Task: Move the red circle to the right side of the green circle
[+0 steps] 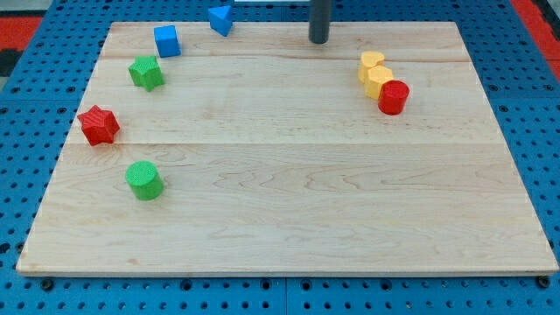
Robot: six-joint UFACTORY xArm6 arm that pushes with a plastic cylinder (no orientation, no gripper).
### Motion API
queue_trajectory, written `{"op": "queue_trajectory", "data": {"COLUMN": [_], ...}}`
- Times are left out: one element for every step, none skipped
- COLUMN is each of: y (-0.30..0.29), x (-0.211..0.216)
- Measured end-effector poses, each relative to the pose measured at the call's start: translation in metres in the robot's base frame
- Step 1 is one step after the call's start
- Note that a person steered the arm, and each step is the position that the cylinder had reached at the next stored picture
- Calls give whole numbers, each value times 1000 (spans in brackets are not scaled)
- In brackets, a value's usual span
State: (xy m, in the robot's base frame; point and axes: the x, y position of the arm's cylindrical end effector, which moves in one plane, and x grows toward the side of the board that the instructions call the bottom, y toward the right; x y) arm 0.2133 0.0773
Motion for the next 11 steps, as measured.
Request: {"op": "queue_trajectory", "data": {"y": [52, 95, 134, 118, 96, 64, 34, 40, 57, 23, -4], "x": [-20, -7, 45, 98, 132, 162, 188, 204, 205, 235, 251]}}
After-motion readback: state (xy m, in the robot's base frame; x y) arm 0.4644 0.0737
